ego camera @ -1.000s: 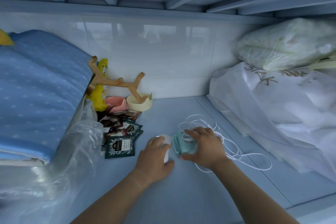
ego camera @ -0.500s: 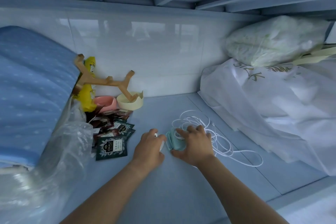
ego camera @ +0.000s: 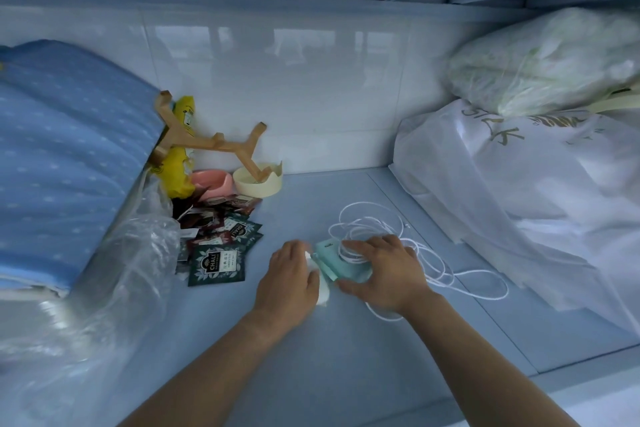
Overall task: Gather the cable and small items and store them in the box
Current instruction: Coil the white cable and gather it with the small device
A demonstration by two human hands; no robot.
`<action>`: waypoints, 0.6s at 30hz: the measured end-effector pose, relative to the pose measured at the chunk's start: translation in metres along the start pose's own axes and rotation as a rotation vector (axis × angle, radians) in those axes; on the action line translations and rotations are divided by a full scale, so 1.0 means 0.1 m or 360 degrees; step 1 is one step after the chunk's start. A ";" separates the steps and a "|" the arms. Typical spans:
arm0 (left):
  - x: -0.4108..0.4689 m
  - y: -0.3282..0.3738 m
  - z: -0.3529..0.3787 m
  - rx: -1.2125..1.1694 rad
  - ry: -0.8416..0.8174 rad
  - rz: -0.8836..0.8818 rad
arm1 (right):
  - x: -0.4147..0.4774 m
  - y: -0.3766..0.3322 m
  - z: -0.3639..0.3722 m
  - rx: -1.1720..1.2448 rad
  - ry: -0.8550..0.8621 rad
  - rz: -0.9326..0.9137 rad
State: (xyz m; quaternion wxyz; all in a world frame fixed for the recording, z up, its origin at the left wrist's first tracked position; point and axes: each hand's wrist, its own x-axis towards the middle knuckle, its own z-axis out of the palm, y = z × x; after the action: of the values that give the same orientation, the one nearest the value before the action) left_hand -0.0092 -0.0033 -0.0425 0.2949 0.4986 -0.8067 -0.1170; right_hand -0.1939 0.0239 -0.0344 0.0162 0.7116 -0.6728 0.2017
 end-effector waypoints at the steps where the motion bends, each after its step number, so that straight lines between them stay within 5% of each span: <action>1: 0.01 -0.01 -0.01 0.0025 -0.0038 -0.0083 | 0.01 -0.02 0.01 -0.0040 -0.0027 0.0044; 6: 0.07 0.05 -0.01 -0.0035 -0.0220 -0.0331 | 0.04 -0.12 0.06 -0.0144 -0.0040 0.0172; 18: 0.18 0.14 0.00 -0.0390 -0.0148 -0.0475 | -0.07 -0.01 0.18 -0.0266 0.0106 0.0094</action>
State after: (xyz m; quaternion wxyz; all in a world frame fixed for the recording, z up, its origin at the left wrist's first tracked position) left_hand -0.0253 -0.0118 -0.0291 0.2952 0.5671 -0.7164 -0.2795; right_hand -0.1886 0.0257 -0.0526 0.0921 0.6805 -0.7071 0.1688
